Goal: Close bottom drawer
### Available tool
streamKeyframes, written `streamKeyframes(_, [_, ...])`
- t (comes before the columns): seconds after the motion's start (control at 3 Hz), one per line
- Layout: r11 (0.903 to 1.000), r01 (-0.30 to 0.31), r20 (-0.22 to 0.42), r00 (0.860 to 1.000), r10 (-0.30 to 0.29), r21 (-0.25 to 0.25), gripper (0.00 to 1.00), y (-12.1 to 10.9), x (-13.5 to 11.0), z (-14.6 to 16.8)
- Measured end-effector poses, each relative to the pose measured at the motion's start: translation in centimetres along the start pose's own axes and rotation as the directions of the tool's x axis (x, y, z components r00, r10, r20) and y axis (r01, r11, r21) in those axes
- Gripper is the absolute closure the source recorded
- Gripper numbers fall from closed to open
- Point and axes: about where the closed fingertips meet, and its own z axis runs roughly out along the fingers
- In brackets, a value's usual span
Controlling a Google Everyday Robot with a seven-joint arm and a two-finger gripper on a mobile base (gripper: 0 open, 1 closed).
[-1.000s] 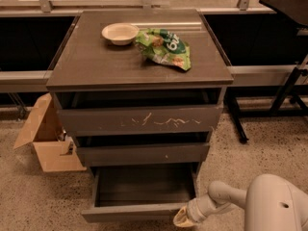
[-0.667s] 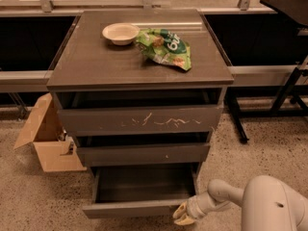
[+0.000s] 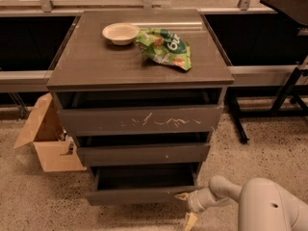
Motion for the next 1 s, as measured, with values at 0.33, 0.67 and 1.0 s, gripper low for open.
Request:
streamKeyframes(0.33, [0.9994,0.012,0.016,1.0,-0.013,0.032,0.0,-2.2,0.5,-1.1])
streamKeyframes(0.67, [0.9979,0.021,0.032,0.999,-0.023,0.062,0.0,-4.7,0.9,-2.3])
streamKeyframes(1.0, [0.9966,0.022,0.045,0.999,-0.025,0.079,0.0,-6.8,1.3,-3.2])
